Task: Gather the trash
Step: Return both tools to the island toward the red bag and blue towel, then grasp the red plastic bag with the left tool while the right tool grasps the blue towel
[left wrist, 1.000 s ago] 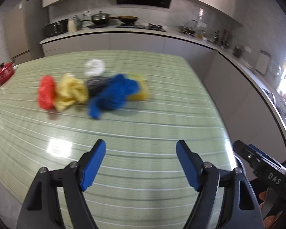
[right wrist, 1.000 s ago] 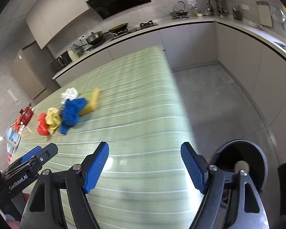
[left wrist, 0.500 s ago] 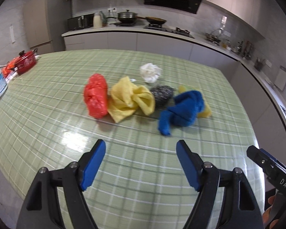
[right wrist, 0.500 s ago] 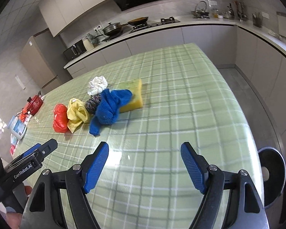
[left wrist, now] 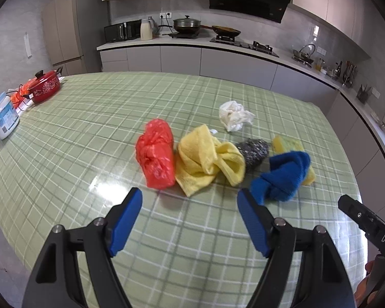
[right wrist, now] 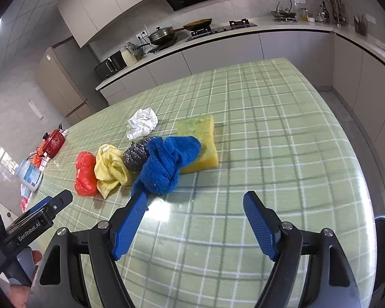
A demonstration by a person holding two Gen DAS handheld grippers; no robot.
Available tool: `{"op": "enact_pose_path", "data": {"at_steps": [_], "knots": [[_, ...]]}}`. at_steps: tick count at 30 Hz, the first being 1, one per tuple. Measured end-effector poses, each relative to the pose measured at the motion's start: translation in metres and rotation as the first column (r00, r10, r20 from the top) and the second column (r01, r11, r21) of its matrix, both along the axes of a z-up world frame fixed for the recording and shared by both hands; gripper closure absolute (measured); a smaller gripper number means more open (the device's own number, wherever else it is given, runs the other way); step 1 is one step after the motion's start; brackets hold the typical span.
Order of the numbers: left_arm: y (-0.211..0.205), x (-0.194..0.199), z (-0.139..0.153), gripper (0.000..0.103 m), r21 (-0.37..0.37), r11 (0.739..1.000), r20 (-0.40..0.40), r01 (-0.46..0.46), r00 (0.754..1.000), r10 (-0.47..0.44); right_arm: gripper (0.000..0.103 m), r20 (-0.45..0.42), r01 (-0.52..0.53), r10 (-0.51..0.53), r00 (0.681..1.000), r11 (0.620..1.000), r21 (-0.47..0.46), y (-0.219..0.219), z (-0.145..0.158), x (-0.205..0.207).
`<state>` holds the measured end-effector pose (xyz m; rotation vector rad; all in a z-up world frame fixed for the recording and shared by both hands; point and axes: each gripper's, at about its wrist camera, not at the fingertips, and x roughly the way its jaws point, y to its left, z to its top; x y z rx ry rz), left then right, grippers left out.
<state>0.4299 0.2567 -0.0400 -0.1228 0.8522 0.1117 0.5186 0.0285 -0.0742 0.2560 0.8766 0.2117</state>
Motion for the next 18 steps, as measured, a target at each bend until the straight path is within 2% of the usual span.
{"op": "enact_pose_path", "data": {"at_steps": [9,18], "knots": [[0.052,0.043,-0.01,0.025,-0.009,1.0,-0.011,0.027,1.0,-0.027,0.023,-0.027,0.046,-0.046,0.999,0.999,-0.007,0.046,-0.014,0.037],[0.073,0.078,-0.033,0.025,-0.049,0.996,-0.058,0.072,0.995,-0.075,0.023,-0.065,0.103,-0.105,0.992,0.994,-0.027,0.078,-0.037,0.065]]}}
